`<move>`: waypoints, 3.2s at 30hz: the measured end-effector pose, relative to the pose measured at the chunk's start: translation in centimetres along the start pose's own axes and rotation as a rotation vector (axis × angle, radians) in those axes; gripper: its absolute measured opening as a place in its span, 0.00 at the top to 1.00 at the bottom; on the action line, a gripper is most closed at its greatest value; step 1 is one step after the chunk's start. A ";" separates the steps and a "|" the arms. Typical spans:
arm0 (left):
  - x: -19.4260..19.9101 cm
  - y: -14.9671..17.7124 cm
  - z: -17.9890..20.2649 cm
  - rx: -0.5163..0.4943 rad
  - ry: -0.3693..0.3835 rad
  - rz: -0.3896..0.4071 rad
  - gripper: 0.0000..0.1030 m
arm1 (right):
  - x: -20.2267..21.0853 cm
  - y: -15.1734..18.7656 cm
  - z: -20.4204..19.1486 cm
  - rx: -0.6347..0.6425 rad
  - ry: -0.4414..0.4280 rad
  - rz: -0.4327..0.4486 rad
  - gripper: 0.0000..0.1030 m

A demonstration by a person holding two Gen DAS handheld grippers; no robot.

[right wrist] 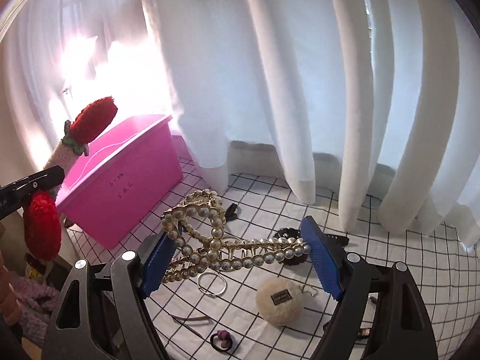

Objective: Organize jewelry
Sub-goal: 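Carry both items over the pink tub and open both grippers to drop them, then withdraw both grippers from the tub back over the table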

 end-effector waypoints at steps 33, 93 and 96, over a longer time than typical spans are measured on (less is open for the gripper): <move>-12.0 -5.8 -22.6 0.236 -0.178 -0.191 0.88 | -22.2 -18.1 -26.4 0.392 -0.276 -0.243 0.24; -13.4 -3.9 -25.0 0.344 -0.230 -0.360 0.23 | -29.5 -14.1 -28.7 0.464 -0.177 -0.611 0.23; -12.7 -3.7 -25.0 0.342 -0.232 -0.356 0.23 | -29.0 -14.1 -28.7 0.457 -0.180 -0.601 0.23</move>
Point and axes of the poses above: each gripper's, at about its wrist camera, not at the fingertips, and x roughly against the way its jaws point, z to its right, y to its underside, the point moved 5 cm from there along -x, roughly the way its jaws point, and after that the axes turned 5 degrees about -z, right-handed, at the moved point
